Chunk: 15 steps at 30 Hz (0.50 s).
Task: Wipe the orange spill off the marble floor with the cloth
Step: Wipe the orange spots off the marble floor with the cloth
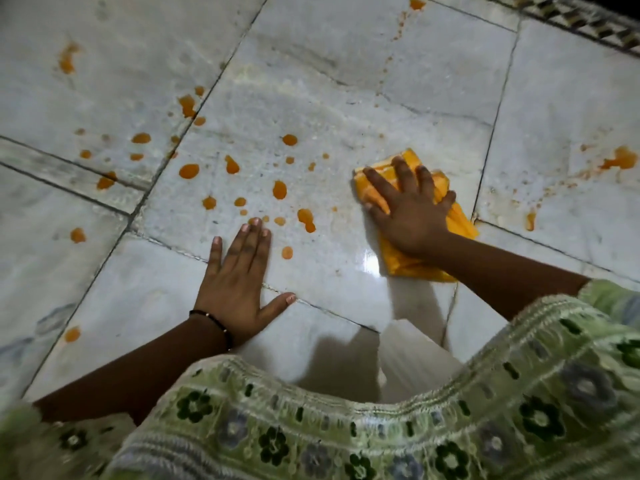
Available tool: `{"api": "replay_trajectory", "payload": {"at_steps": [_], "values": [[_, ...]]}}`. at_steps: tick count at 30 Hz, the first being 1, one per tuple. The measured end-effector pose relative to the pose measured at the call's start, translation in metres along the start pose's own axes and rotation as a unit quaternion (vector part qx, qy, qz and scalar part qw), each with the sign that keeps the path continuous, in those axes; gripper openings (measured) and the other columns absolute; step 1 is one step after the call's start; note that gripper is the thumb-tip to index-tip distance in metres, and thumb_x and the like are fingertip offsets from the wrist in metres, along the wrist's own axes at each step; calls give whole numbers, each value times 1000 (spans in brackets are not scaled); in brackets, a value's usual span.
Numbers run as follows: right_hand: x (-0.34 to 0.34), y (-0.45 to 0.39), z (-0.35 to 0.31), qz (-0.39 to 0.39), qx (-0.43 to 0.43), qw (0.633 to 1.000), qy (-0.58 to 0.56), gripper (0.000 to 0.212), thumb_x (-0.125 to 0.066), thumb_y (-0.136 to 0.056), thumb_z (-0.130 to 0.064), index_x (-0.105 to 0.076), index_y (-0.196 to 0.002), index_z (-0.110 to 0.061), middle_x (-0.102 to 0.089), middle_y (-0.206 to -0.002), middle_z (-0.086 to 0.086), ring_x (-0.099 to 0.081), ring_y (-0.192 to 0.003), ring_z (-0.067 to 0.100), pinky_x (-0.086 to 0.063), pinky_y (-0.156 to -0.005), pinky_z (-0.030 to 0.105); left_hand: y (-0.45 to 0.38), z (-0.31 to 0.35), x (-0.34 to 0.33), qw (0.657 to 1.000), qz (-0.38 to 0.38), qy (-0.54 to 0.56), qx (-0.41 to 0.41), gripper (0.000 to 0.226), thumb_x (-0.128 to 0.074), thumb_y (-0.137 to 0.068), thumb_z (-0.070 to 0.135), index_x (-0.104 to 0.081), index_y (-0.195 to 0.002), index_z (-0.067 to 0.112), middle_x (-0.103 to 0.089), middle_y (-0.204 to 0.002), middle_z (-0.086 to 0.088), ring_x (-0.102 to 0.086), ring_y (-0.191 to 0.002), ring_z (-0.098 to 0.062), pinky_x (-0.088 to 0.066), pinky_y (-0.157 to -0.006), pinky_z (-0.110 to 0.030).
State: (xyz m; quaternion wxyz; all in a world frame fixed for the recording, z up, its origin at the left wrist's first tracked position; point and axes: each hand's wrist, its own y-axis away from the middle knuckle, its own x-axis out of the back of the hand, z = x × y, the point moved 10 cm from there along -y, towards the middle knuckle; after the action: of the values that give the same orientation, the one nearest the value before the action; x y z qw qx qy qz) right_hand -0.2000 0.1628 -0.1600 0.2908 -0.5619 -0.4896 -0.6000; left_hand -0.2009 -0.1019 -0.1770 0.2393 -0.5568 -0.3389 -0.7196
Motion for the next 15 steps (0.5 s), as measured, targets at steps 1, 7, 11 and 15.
{"api": "replay_trajectory", "payload": {"at_steps": [1,7,11,15], "values": [[-1,-1,-17,-7,8,1000,8,57,-30,-93,-63,-6,-144,-56,3,-161,-5,3,-146,33,-5,-104,74,0,0,1,1000,-2,-4,0,96,-13,-84,76,-6,-151,7,-3,-160,-10,-3,-147,-23,8,-115,-45],[-26,72,-76,14,223,971,79,54,-28,-92,-60,-21,-144,-52,-16,-160,-1,-14,-146,34,-13,-102,75,10,-6,-3,1000,-9,3,11,93,-12,-85,74,-7,-151,9,-3,-160,-8,-4,-147,-23,7,-114,-43],[-12,41,-28,26,123,990,63,54,-25,-91,-64,-14,-143,-57,-11,-161,-8,-11,-147,28,-14,-104,72,16,-16,-3,1000,-2,8,-16,93,-17,-85,76,-11,-152,12,-6,-160,-5,-4,-146,-18,3,-116,-42],[-5,-4,-66,32,85,993,69,59,-25,-95,-55,-8,-150,-42,5,-162,-5,3,-148,28,0,-103,74,16,-14,-3,1000,-14,4,-27,93,-19,-85,75,-13,-151,9,-9,-160,-8,-10,-146,-22,-5,-116,-46]]}}
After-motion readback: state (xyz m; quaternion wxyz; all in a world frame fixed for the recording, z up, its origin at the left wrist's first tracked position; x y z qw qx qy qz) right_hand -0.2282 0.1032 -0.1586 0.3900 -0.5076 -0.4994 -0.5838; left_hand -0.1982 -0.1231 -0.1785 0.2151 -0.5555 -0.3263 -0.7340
